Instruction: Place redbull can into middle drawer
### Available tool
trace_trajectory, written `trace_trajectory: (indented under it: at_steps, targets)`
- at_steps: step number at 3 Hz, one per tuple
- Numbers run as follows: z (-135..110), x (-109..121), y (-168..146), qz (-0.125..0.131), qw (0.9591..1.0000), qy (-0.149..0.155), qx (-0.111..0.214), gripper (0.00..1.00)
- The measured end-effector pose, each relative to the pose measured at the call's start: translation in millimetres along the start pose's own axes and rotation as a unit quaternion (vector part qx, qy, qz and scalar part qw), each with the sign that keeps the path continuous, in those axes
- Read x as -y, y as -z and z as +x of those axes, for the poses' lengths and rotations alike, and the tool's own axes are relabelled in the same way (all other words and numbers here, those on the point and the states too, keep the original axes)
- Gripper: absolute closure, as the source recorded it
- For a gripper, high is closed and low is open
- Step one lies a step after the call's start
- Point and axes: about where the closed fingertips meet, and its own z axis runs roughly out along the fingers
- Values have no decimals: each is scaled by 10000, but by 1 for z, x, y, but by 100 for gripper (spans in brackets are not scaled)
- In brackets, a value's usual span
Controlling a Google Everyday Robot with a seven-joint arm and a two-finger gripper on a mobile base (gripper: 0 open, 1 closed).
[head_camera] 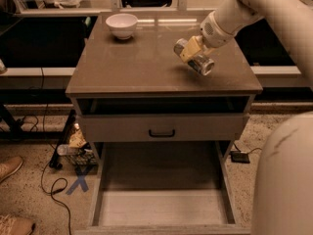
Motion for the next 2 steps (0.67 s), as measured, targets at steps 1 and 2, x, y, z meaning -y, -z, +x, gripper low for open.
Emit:
trace_trajectory:
  at_steps: [1,2]
  targets:
    - [19,-42,32,-762,9938,813,54,100]
    - [56,-70,51,-1535,9751,1597,-67,100]
